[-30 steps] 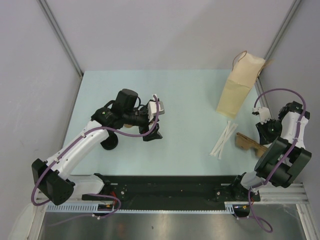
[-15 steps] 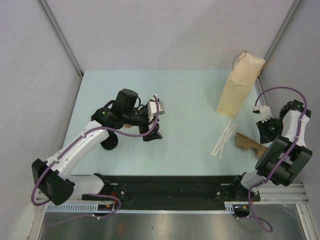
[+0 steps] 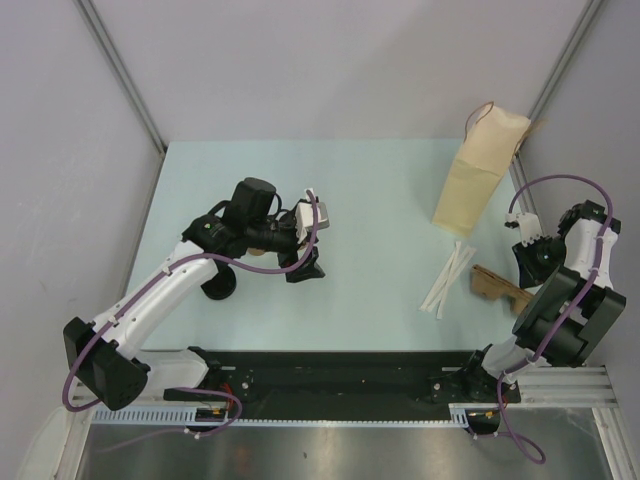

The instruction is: Pack the takeout coffee

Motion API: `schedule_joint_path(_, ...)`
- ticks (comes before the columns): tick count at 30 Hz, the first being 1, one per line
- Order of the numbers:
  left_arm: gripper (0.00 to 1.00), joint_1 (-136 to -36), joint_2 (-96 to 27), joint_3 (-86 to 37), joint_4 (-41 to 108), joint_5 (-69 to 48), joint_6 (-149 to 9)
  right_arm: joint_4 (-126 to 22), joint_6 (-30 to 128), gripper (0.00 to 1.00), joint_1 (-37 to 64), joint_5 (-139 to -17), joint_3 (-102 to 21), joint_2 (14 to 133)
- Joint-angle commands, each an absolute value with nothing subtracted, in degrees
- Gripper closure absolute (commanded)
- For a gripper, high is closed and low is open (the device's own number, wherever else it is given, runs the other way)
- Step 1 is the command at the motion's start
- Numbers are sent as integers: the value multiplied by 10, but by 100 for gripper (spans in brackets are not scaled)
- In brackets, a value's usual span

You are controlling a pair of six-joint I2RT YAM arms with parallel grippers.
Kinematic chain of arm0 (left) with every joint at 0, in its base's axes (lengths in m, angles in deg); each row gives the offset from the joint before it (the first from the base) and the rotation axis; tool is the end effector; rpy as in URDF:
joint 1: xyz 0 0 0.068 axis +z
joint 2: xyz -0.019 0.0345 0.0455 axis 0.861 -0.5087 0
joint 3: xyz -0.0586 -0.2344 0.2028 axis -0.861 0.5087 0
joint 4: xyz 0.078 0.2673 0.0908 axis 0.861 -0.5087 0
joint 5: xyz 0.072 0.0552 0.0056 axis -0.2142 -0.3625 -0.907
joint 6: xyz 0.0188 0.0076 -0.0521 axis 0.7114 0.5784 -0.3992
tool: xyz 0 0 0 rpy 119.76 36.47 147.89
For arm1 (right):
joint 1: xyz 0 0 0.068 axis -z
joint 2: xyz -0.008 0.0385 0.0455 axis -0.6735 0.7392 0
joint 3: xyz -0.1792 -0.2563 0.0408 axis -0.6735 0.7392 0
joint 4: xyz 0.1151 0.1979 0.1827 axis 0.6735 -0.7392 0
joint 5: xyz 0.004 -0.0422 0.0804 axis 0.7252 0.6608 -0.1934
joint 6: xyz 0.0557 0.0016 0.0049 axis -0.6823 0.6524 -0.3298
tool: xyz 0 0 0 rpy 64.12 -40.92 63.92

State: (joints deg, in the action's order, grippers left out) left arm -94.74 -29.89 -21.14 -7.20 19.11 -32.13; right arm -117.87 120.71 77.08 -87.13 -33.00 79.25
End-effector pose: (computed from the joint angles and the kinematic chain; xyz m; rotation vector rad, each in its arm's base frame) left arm 0.2147 -0.1810 0.3851 1.4216 1.7274 -0.8346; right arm 0.2490 -0.1592 0.2789 -0.7619 2.7562 0.1813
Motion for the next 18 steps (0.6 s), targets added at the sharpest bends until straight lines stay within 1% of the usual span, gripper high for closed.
schedule_joint_path(1,12,-950,-294,-214,-57,194,-328,-1173,1213,79,771,-854,-340,799)
schedule_joint_path(10,12,-950,-294,-211,-55,195,-327,-1179,1231,76,765,-843,-314,780)
schedule_joint_path(18,12,-950,-292,-211,-55,195,-328,-1141,1224,74,762,-824,-283,760)
